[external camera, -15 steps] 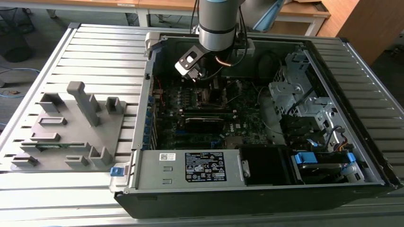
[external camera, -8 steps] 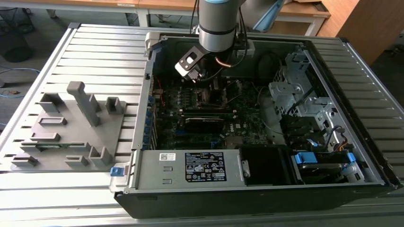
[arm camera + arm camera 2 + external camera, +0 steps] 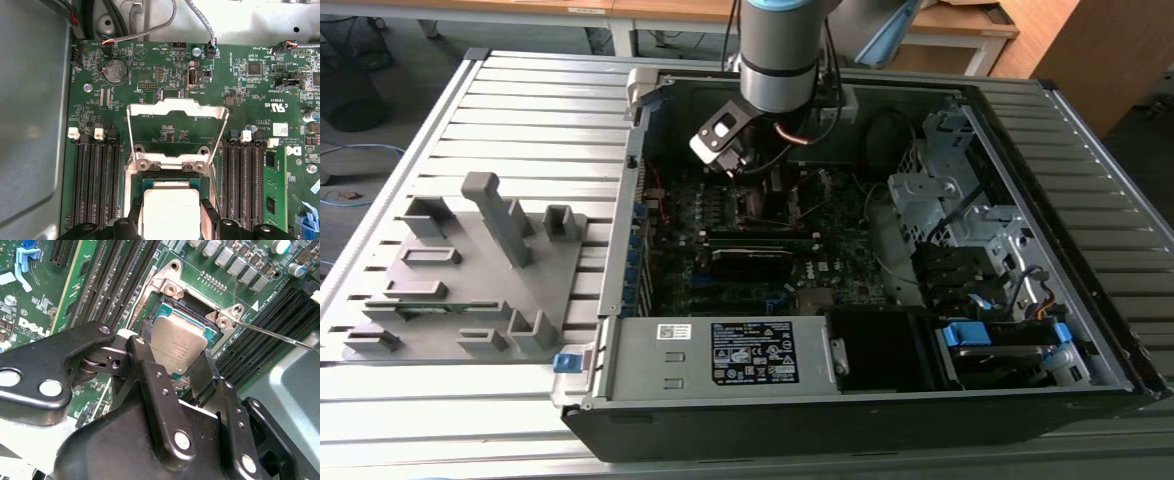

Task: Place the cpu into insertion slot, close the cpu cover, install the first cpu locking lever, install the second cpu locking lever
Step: 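Place the cpu into insertion slot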

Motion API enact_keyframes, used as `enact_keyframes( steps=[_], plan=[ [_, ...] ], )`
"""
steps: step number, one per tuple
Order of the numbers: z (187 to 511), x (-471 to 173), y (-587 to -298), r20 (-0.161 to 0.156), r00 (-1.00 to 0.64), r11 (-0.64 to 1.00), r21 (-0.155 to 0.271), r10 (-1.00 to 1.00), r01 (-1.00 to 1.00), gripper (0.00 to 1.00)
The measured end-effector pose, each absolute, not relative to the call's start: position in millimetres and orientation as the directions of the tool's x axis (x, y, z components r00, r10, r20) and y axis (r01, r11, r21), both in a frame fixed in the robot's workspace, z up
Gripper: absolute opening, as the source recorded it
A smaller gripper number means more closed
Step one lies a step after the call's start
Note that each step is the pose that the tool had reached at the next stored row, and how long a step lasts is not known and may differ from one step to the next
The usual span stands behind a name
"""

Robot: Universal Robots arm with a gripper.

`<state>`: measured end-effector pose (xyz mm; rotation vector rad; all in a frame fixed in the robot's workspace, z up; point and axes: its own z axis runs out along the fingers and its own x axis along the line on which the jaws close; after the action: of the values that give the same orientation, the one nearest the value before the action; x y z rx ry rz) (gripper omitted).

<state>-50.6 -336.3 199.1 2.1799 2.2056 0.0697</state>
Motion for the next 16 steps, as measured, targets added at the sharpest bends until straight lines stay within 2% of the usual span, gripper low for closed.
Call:
enact_keyframes(
  steps=[16],
  plan=[
    [195.0, -50.9, -336.2, 0.003, -0.008, 0.007, 0.06, 1.0, 0.998, 0.54]
  ],
)
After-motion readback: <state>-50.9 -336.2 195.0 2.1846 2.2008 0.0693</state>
